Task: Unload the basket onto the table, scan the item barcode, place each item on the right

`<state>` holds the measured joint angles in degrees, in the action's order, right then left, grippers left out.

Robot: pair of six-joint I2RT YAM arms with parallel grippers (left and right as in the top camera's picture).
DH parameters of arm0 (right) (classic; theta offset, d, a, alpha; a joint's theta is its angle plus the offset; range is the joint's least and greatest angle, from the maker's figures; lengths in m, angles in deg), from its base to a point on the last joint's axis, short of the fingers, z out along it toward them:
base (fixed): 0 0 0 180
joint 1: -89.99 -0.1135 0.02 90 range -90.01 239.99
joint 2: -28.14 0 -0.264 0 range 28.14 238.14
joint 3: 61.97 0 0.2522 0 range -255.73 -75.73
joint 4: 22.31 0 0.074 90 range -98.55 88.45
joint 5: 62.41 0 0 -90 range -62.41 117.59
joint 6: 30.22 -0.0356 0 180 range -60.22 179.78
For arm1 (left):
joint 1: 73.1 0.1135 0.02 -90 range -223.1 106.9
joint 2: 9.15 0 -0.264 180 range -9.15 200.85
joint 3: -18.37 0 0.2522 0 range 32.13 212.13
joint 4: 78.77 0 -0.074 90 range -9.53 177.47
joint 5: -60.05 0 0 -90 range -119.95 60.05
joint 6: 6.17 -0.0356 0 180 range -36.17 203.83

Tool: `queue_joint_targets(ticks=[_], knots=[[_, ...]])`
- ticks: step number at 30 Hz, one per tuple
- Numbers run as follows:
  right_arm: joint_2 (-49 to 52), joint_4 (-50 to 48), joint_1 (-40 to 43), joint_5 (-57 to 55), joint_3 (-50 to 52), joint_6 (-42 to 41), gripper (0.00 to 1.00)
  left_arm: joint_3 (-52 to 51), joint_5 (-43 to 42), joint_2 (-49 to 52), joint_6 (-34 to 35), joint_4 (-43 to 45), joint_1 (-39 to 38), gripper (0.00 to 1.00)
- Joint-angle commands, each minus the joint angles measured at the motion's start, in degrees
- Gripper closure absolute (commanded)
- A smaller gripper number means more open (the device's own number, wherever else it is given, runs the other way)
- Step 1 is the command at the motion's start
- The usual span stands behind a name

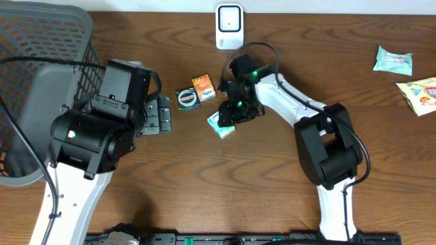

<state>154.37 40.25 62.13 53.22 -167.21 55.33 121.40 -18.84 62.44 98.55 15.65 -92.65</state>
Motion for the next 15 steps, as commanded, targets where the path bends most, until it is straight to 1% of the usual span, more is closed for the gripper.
queue_joint_targets(ticks=[1,2,7,15], knots=[[0.4,-1.0,0.0,0.9,2.3,-2.5,0.73,0.5,1.0,0.3,-0.5,-0.2,0.3,0.02],[0.4,-1.0,0.0,0.9,2.3,-2.7,0.81,0.5,1.0,0.3,-0.5,-0.2,0.3,0.02],[0.3,0.2,0.2,1.2,1.0,-2.8,0.99,0.5,1.0,0.3,-0.5,-0.2,0.3,0.02],[-1.3,5.7,2.4,1.8,-7.5,-2.8,0.99,0.5,1.0,0.3,-0.5,-0.2,0.3,0.02]])
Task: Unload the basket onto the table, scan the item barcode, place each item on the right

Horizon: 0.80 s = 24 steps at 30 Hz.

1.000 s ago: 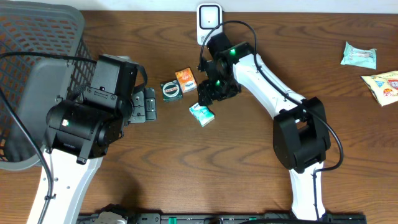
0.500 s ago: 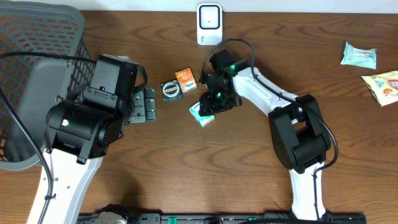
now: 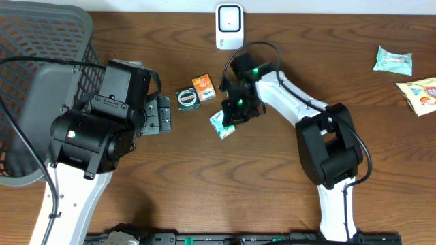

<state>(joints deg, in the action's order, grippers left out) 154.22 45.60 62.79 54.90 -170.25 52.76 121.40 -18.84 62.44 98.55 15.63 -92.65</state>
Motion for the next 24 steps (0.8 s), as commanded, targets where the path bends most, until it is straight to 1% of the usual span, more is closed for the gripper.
queue_joint_targets(ticks=[1,3,7,10,14,17,24], knots=[[-1.5,0.5,2.2,0.4,-5.6,-0.2,0.99,0.5,1.0,0.3,-0.5,-0.2,0.3,0.02],[-2.3,0.5,3.3,1.5,-7.6,-0.2,0.99,0.5,1.0,0.3,-0.5,-0.2,0.3,0.02],[-3.9,-0.5,6.5,8.4,-9.2,0.0,0.99,0.5,1.0,0.3,-0.5,-0.2,0.3,0.02],[-4.1,-1.1,9.4,18.1,-9.1,3.4,0.99,0.5,1.0,0.3,-0.5,-0.2,0.3,0.02],[-4.1,-1.0,13.9,34.0,-8.5,9.4,0.99,0.5,1.0,0.3,-0.5,-0.2,0.3,0.02],[-4.1,-0.9,16.7,42.7,-7.6,12.5,0.99,0.5,1.0,0.3,-0.5,-0.2,0.3,0.02],[-4.1,2.5,18.5,46.3,-5.9,17.9,0.99,0.5,1.0,0.3,-0.5,-0.2,0.3,0.02]])
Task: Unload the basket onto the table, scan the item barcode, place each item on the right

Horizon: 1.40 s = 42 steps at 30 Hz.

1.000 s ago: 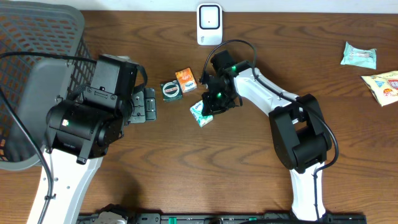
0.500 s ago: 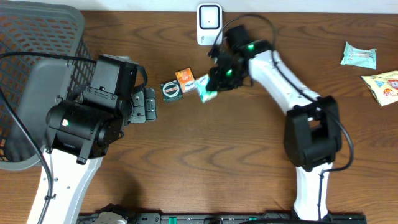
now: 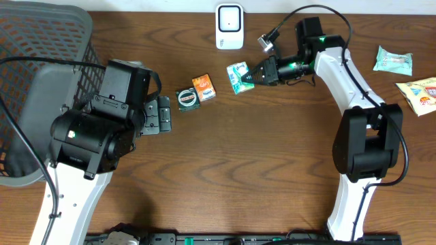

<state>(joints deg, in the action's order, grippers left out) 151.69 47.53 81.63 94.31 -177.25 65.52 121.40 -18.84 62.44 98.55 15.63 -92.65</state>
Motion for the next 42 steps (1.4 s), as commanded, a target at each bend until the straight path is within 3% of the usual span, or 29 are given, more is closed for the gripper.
queue_joint_targets(ticks=[1,9,42], knots=[[-1.6,0.5,-0.3,8.3,1.3,6.1,0.99,0.5,1.0,0.3,-0.5,-0.2,0.3,0.02],[-1.6,0.0,0.5,22.2,1.9,13.2,0.99,0.5,1.0,0.3,-0.5,-0.2,0.3,0.02],[-1.6,0.7,-0.3,22.7,1.9,14.3,0.99,0.5,1.0,0.3,-0.5,-0.2,0.3,0.02]])
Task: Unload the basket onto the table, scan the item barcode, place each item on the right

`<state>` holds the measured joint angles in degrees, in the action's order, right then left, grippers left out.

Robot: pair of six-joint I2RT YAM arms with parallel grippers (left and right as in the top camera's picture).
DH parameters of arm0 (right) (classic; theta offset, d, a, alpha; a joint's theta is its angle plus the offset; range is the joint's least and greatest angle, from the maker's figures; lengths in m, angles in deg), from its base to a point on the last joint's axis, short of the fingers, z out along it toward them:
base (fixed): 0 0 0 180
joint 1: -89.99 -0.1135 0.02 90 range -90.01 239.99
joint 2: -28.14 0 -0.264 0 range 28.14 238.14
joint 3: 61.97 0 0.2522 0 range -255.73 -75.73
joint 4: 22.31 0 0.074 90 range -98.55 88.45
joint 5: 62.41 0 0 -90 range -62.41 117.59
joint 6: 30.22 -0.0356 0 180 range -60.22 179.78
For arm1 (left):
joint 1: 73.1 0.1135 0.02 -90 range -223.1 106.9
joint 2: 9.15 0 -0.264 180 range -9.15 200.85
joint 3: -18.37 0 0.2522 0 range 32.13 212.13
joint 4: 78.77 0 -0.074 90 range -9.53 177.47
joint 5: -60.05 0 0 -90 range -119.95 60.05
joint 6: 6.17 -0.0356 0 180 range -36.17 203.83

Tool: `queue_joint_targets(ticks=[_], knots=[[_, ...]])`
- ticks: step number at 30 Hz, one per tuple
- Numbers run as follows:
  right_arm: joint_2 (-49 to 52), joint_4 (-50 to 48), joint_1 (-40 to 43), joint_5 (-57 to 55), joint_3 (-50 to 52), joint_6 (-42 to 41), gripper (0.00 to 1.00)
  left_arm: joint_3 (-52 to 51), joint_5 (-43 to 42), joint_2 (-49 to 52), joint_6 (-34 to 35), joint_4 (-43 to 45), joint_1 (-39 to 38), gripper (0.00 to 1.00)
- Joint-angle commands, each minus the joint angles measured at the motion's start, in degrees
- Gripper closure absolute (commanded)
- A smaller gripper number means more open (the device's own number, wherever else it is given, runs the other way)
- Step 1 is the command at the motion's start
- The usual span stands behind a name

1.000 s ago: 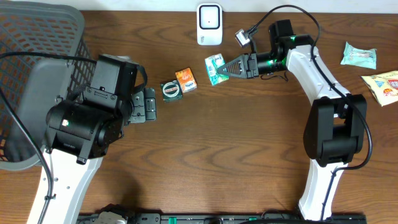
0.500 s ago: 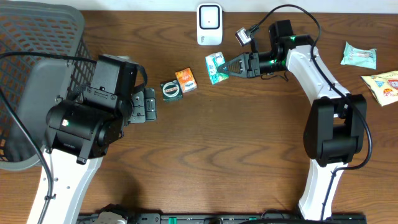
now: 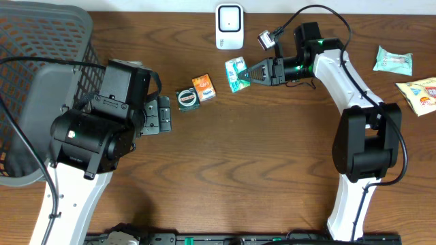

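Note:
A small teal and white packet point(image 3: 236, 73) is held off the table just below the white barcode scanner point(image 3: 229, 27) at the back edge. My right gripper point(image 3: 244, 73) is shut on the packet's right side, reaching in from the right. An orange packet point(image 3: 203, 87) and a dark round green item point(image 3: 187, 98) lie on the table left of it. My left gripper point(image 3: 162, 116) hovers left of those, near the basket; its jaws show only as a dark block.
A grey mesh basket point(image 3: 41, 82) fills the far left. Two more snack packets point(image 3: 393, 60) point(image 3: 419, 92) lie at the right edge of the wooden table point(image 3: 225, 170). A cable loops above the right arm.
My right gripper has shifted the teal packet slightly left and up, closer under the scanner. The left arm and the items on the table stay where they were.
At first my right gripper was down over the teal packet in the middle of the table, and stayed there at the second moment. Then it held the packet lifted near the scanner, arm swung to the right. Now the packet is nearer the scanner.

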<state>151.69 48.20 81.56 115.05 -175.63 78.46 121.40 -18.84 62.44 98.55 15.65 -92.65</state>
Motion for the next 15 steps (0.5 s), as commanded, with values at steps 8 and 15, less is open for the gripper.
queue_joint_targets(ticks=[8,15], knots=[[-1.6,-0.4,-0.3,2.0,0.3,1.4,0.99,0.5,1.0,0.3,-0.5,-0.2,0.3,0.02],[-1.6,-0.4,-0.5,1.4,0.3,2.4,0.99,0.5,1.0,0.3,-0.5,-0.2,0.3,0.02]])
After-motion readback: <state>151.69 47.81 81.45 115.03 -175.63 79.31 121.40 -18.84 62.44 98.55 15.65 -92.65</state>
